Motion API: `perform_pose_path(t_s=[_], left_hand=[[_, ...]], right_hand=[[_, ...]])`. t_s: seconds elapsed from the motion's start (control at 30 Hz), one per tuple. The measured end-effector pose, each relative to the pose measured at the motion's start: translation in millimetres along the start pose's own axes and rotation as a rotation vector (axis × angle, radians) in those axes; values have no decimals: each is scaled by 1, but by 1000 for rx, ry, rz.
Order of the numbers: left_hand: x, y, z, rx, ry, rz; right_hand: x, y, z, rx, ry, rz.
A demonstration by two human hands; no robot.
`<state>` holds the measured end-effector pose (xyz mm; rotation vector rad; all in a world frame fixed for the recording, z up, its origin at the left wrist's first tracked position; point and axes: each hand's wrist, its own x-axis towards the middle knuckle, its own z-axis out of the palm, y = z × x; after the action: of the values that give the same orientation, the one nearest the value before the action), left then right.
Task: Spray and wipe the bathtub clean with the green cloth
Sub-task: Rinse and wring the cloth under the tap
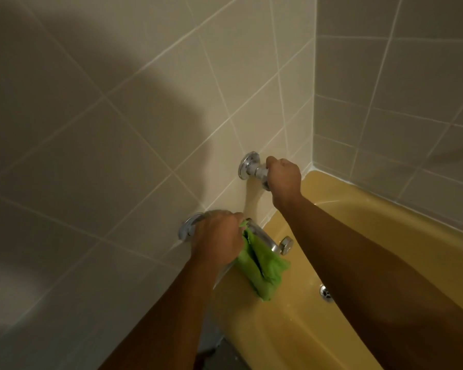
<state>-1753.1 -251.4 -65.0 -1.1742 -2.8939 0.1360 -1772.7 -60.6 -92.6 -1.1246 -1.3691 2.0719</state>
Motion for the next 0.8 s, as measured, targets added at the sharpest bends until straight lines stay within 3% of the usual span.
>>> perform_pose_path(t_s=[0.1,0.17,0.27,0.33,0.4,0.47,0.53,0.57,0.6,0.7,0.8], left_hand=[[0,-1,1,1,19,6],[0,-1,1,-4,27,15],[1,-2,1,-13,25,11],[1,-2,1,-8,29,11],[0,-2,1,-5,28,14],[1,-2,2,-17,20,13],[1,-2,2,-28,13,11],[1,-3,3,-31,12,10],[1,-3,3,-35,11,9],[2,-1,2,-33,15,2],[2,-2,3,-28,20,-1]], right_hand=[[0,6,-4,-195,-31,-271],[6,10,-11,-432,-64,-593],[12,11,-30,-842,-226,-1235],[12,8,-43,-934,-319,-1377],[7,5,-43,-758,-223,-1140],[3,-1,-36,-460,-68,-565],[0,-10,-30,-122,-202,161],[-1,-13,-31,22,-342,424],[0,-14,-32,143,-446,552],[1,-20,-32,190,-512,497],[4,-20,-31,-178,-464,124]])
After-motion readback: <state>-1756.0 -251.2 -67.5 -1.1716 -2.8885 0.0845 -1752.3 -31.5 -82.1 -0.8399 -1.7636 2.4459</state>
